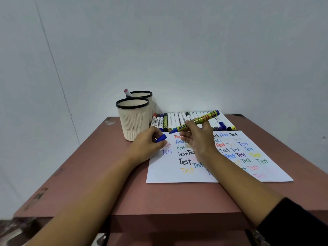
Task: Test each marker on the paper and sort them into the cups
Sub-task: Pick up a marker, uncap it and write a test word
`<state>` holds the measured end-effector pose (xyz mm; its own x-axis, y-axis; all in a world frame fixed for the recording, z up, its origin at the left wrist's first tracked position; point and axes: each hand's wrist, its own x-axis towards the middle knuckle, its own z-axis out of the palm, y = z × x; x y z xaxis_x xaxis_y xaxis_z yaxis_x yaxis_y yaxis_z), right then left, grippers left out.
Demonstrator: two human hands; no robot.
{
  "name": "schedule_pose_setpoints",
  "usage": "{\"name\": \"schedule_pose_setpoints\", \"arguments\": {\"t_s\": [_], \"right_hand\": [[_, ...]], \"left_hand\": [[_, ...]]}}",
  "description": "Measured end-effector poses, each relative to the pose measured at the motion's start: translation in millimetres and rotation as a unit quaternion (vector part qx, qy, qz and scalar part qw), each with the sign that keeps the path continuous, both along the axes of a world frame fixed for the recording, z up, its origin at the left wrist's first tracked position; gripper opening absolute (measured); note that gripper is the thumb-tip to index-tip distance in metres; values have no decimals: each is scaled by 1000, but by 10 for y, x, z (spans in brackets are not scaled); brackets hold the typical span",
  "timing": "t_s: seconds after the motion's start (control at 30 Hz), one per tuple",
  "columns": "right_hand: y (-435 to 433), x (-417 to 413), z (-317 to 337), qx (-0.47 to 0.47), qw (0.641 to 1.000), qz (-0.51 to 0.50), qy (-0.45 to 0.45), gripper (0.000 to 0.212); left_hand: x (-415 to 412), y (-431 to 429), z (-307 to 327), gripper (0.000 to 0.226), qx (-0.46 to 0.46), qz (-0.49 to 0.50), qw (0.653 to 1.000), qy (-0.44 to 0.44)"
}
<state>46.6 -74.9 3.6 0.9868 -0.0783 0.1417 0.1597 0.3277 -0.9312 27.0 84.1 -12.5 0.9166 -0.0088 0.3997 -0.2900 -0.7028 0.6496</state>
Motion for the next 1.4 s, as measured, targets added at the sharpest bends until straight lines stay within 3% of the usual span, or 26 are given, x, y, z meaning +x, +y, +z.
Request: {"name": "schedule_pose_setpoints", "arguments": {"t_s": [0.33, 0.47, 0.6, 0.7, 0.8, 0.87, 0.97, 1.2, 1.4], "right_hand": [[36, -2, -48, -72, 995, 66, -4, 9], [0, -13, -32, -22, 993, 115, -2, 7], [-32, -30, -19, 22, 988, 155, 4, 5], [-48, -38, -15, 41, 982, 183, 9, 3], [-48, -35, -12, 45, 978, 201, 11, 5], [-52, -29, -16, 42, 977, 207, 7, 5], [-60, -15, -20, 35, 978, 207, 9, 3], [-91, 30, -12, -8, 986, 168, 8, 9], [-187, 167, -8, -31, 998, 22, 42, 17]], "left_hand": [[-18, -19, 3, 17, 16, -48, 996, -76], [-45, -10, 17, 16, 2, -48, 994, -99], [-39, -30, 24, 15, -47, -67, 995, -56], [-26, -34, 14, 23, -125, -98, 987, -4], [-65, -69, 40, 27, -274, -145, 949, 64], [-84, -80, 61, 29, -316, -165, 930, 94], [-80, -73, 70, 28, -333, -174, 919, 116], [-45, -86, 83, 17, -314, -92, 943, 63], [-74, -68, 120, 6, -313, -27, 948, -41]]}}
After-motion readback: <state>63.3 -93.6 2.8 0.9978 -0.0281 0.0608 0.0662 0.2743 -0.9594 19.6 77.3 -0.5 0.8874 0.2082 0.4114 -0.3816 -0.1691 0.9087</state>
